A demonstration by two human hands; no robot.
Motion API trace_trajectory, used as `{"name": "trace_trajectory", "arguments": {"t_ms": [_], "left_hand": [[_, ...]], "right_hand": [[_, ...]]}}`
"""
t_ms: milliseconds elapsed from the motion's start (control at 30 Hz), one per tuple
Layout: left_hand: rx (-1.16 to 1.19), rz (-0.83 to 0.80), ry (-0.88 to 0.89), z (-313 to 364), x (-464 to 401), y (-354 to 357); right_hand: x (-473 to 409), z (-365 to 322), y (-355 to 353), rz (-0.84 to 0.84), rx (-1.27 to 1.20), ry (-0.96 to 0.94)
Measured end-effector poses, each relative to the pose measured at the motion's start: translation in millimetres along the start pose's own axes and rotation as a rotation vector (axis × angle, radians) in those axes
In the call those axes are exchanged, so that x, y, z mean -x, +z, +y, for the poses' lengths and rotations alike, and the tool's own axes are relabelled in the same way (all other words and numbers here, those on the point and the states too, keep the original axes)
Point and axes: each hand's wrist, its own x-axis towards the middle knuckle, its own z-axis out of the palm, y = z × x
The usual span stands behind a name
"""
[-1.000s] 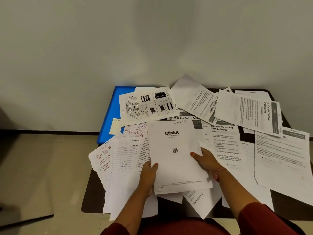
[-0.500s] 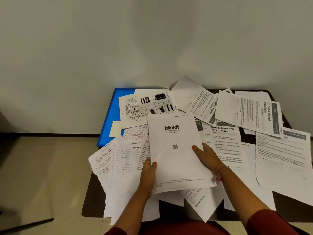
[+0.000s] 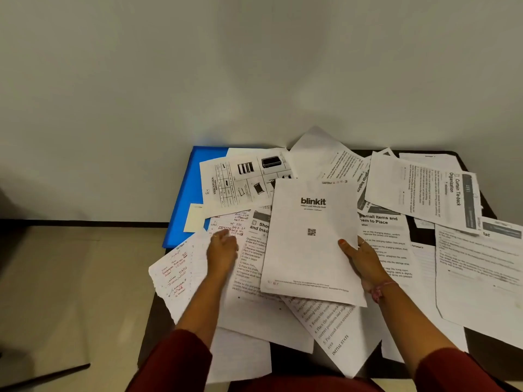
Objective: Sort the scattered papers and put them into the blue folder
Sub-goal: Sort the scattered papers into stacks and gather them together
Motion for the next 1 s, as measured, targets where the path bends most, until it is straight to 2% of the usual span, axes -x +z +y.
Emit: {"name": "trace_trajectory", "arguments": {"t_ms": [67,200,467,700,800,1000], "left_hand": [[-0.092,0.129,-0.02,13,-22,-11],[-0.182,0.221,0.018,37,-51,-24],[-0.196,0.134,-0.055,44,-90,-22],[-0.174,0.189,-0.025,52,-100,-23],[-0.032,0.146,-0.09,60,-105,-28],[0.533,0.058,-0.25,85,-89,-26]], "right_hand": [[-4,-1,-2,0.034,-0.06,0.032],[-13,-4,-5,0.113,-0.119,0.081],[-30,-3,-6,0.174,-0.158,0.127],[-30,2,-10,0.209,-0.173,0.141],[-27,3,-15,0.218,-0.215,0.147],[-20,2,-27,0.246,-0.279,0.125]]}}
